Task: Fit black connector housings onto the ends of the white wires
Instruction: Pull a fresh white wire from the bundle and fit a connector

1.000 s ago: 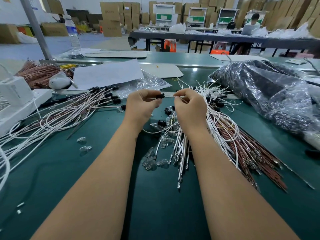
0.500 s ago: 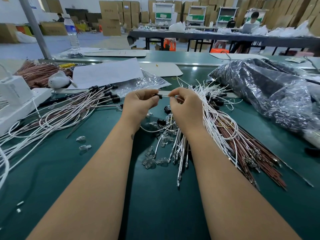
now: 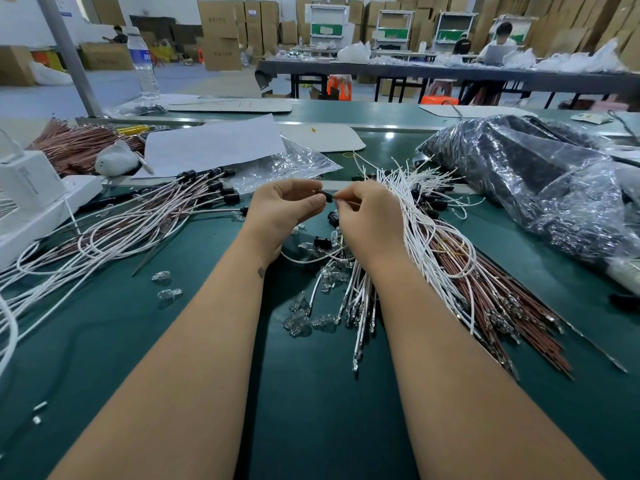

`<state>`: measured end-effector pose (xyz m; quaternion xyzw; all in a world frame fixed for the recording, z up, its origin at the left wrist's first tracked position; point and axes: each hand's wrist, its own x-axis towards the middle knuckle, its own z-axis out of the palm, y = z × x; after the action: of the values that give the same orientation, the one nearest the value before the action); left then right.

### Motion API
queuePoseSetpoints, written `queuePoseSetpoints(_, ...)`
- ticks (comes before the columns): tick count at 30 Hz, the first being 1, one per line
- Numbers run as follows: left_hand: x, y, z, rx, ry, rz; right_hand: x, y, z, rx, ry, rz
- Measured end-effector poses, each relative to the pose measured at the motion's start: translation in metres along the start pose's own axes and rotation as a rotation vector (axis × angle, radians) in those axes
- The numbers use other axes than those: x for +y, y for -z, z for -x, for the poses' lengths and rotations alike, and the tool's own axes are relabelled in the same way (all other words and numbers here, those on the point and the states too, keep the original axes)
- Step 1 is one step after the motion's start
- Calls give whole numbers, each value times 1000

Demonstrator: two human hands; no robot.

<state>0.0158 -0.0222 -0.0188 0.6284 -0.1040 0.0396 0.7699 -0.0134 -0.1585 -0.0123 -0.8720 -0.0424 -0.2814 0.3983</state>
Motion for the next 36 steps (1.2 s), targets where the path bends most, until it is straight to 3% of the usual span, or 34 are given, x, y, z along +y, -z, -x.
queuePoseSetpoints(12,4,3,3,-8,-85,-68,-1,1,1,17,42,-74)
queuePoseSetpoints(23,4,2,6,-95,-29,-78,-3,2,2,37,41,-100)
queuePoseSetpoints(36,9,-1,9,-29,-22,-32,-8,1,2,-83,71,-45)
